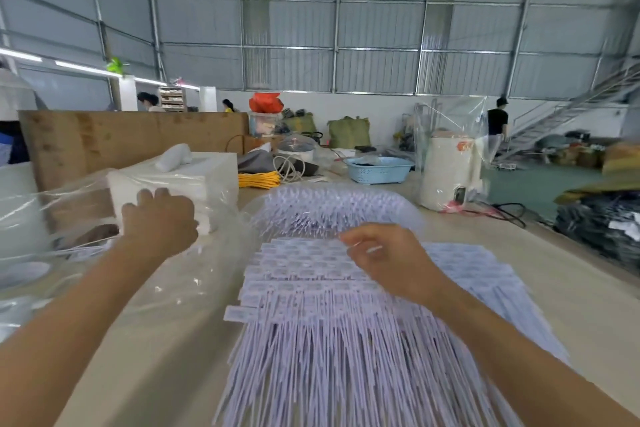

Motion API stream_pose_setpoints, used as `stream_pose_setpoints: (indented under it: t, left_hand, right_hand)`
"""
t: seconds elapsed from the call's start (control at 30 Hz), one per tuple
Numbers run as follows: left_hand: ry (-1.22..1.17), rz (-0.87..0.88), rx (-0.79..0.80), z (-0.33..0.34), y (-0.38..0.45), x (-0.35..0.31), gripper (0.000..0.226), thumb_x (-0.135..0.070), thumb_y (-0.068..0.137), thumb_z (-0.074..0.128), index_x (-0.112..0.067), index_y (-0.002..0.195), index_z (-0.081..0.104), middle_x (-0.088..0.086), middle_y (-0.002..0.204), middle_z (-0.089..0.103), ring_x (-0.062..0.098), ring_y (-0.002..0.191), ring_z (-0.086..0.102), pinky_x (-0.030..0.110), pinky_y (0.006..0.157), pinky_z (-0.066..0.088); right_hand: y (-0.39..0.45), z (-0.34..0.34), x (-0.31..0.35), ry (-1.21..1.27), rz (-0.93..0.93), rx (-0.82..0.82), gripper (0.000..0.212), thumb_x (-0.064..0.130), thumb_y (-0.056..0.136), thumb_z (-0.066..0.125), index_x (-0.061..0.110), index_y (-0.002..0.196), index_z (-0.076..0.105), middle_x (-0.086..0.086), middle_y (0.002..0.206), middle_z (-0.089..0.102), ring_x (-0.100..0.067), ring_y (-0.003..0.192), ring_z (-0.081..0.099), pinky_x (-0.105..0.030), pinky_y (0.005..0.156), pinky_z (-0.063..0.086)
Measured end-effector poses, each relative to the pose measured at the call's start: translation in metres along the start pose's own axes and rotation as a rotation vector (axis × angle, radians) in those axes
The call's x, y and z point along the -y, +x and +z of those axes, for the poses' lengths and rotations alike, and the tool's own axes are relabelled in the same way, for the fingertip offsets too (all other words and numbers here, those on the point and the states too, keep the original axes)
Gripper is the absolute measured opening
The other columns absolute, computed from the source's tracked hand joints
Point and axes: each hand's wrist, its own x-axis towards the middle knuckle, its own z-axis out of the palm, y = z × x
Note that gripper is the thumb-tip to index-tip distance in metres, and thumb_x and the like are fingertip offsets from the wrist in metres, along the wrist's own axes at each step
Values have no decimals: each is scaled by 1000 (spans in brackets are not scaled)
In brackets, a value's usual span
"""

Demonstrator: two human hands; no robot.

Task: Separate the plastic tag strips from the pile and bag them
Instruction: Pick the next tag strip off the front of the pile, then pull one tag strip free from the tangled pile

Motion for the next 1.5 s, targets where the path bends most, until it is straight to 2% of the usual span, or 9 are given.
stream_pose_setpoints:
  t: [0.1, 0.2, 0.33, 0.53, 0.73, 0.9, 1.23, 1.33, 1.5]
  left_hand:
    - [-309, 247, -196, -32, -44, -40, 33, -33, 94, 50, -11, 116, 60, 10, 120, 56, 30, 114, 49, 38, 92, 44]
    - [-658, 616, -100, -37, -91, -95, 27, -25, 93, 56, -14, 115, 67, 7, 119, 61, 24, 113, 54, 36, 96, 44]
    - [-572, 812, 23, -15, -128, -162, 46, -38, 94, 51, -18, 136, 49, 6, 134, 50, 23, 124, 42, 36, 104, 36]
    - [-466, 819, -18, -4, -135, -203, 56, -50, 91, 50, -17, 135, 49, 4, 131, 45, 23, 123, 35, 39, 100, 34]
    - [-529, 775, 10, -9, -132, -223, 60, -56, 85, 55, -17, 129, 53, 4, 122, 48, 22, 118, 38, 37, 97, 34]
    - [-553, 710, 34, -10, -132, -233, 61, -58, 81, 59, -18, 126, 52, 5, 123, 48, 24, 120, 38, 38, 96, 34]
    - [-693, 707, 57, -28, -112, -225, 30, -43, 82, 67, -21, 99, 56, -3, 102, 52, 16, 97, 52, 28, 75, 41]
    - [-645, 770, 240, -41, -105, -219, 31, -41, 79, 71, -25, 96, 51, -2, 109, 55, 14, 91, 52, 27, 71, 43]
    - [-854, 965, 346, -63, -126, -250, 32, -47, 79, 69, -24, 99, 62, -6, 88, 61, 8, 75, 57, 20, 63, 43]
  right_hand:
    - [-7, -35, -25, -102, 106, -69, 14, 3, 87, 60, 6, 95, 71, -7, 97, 70, -17, 84, 62, -21, 79, 48]
    - [-26, -58, -50, -201, 198, -81, 14, 6, 87, 61, 7, 96, 71, -7, 95, 70, -19, 86, 63, -24, 78, 47]
    - [-56, -68, -72, -278, 222, 6, 19, 8, 86, 65, 3, 103, 69, -6, 107, 66, -19, 103, 61, -13, 83, 38]
    - [-77, -75, -82, -361, 112, 80, 23, 11, 84, 68, 4, 106, 68, -9, 111, 66, -21, 105, 60, -3, 84, 30]
    - [-78, -93, -94, -355, 220, 97, 43, 17, 81, 72, 8, 121, 61, -6, 127, 58, -21, 118, 53, -22, 102, 35]
    - [-86, -110, -108, -373, 330, 10, 51, 23, 76, 77, 9, 122, 59, -6, 126, 57, -20, 115, 53, -17, 90, 34]
    - [-75, -128, -106, -190, 336, -13, 25, 18, 70, 81, 5, 88, 70, -5, 82, 64, -15, 76, 54, -24, 67, 41]
    - [-72, -138, -99, -111, 334, 23, 11, 6, 73, 77, 5, 82, 70, -10, 82, 69, -17, 74, 59, -31, 75, 49]
    - [-65, -128, -76, 124, 233, -10, 15, -8, 75, 70, 7, 76, 68, -3, 69, 63, -4, 60, 56, -17, 61, 46]
